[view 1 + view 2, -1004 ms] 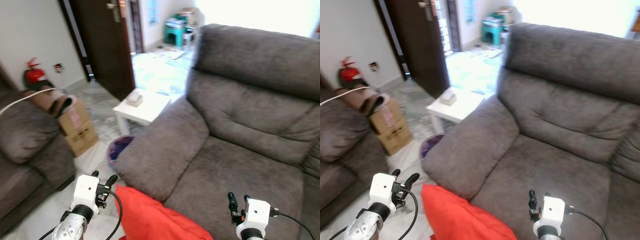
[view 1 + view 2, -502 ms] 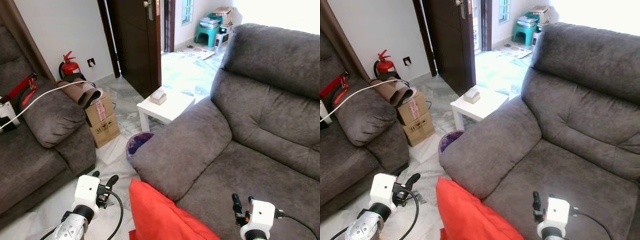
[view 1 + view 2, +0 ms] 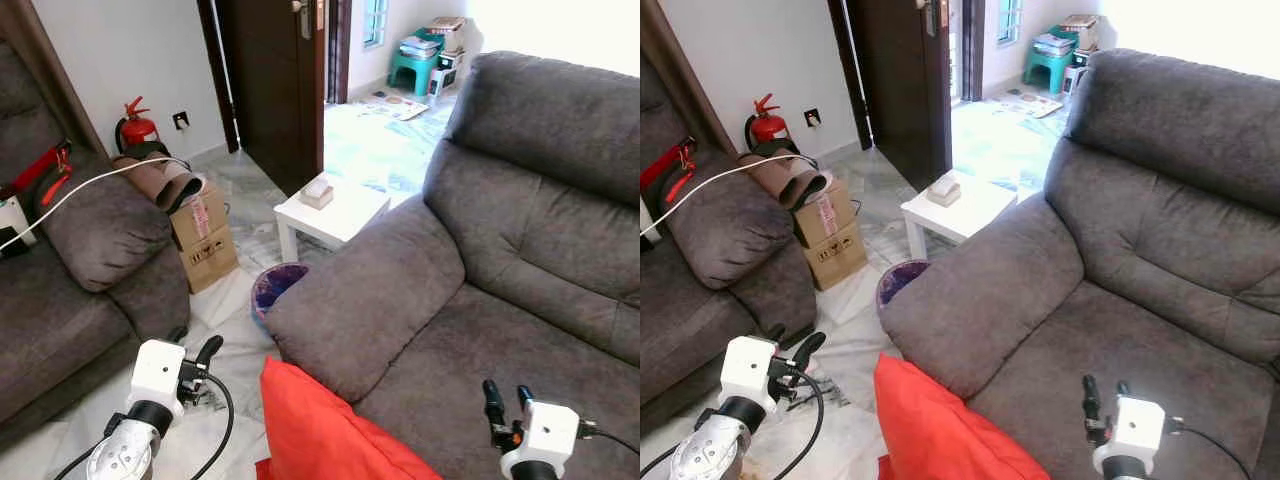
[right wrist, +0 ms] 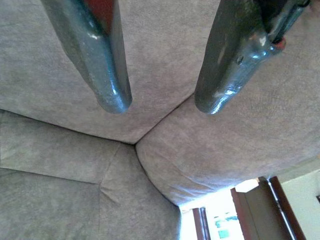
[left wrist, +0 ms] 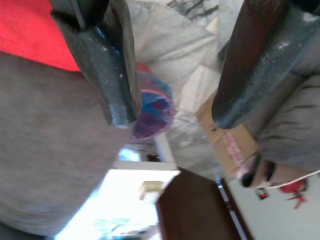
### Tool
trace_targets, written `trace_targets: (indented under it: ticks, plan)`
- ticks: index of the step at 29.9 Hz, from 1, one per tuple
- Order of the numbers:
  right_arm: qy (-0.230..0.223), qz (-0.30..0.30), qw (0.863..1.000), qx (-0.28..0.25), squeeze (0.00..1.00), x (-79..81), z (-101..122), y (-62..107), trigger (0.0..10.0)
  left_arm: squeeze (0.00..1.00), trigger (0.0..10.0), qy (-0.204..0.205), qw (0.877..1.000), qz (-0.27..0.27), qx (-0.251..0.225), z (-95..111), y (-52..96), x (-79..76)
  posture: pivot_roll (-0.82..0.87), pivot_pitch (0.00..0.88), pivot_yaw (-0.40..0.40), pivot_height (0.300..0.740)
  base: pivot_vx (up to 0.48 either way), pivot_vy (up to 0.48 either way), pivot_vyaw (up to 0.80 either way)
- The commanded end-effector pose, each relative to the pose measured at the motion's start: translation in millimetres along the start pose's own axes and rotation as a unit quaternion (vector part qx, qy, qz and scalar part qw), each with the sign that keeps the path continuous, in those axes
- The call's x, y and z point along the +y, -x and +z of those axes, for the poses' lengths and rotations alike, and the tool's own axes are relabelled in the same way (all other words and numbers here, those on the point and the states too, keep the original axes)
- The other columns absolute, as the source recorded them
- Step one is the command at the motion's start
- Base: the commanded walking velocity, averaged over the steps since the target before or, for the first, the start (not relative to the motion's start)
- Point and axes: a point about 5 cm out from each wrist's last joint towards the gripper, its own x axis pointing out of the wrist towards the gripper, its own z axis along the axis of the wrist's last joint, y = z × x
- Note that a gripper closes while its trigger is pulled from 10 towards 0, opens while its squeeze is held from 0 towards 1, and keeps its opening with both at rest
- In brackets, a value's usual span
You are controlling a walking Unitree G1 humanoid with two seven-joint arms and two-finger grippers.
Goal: Move the pillow to the sofa from floor
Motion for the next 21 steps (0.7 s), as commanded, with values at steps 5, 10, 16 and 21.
trace_targets:
  ticks: [5, 10, 16, 21]
  plan:
    - [-0.02, -0.002, 1.0, 0.002, 0.0, 4.1, 2.9, -0.5, 10.0, 0.0, 10.0, -0.011, 1.0, -0.019, 0.009, -0.3, 4.0, -5.2, -0.02, 0.078, 0.044, 0.735, 0.0, 0.0, 0.0]
    - [-0.023, 0.005, 1.0, -0.005, 0.0, 10.1, 3.6, -0.7, 10.0, 0.0, 10.0, -0.013, 1.0, -0.022, 0.01, -0.8, 4.6, -3.8, -0.02, 0.072, 0.049, 0.706, 0.0, 0.0, 0.0]
    - [-0.034, 0.011, 0.999, -0.016, 0.0, 13.1, 5.9, 0.8, 10.0, 0.0, 10.0, -0.015, 1.0, -0.025, 0.011, -0.8, 2.2, -2.9, -0.03, 0.063, 0.049, 0.698, 0.0, 0.0, 0.0]
    - [-0.025, 0.004, 1.0, 0.003, 0.0, 7.3, 3.7, -0.3, 10.0, 0.0, 10.0, -0.013, 0.999, -0.031, 0.009, -0.8, 1.5, -6.6, -0.04, 0.053, 0.047, 0.698, 0.0, 0.0, 0.0]
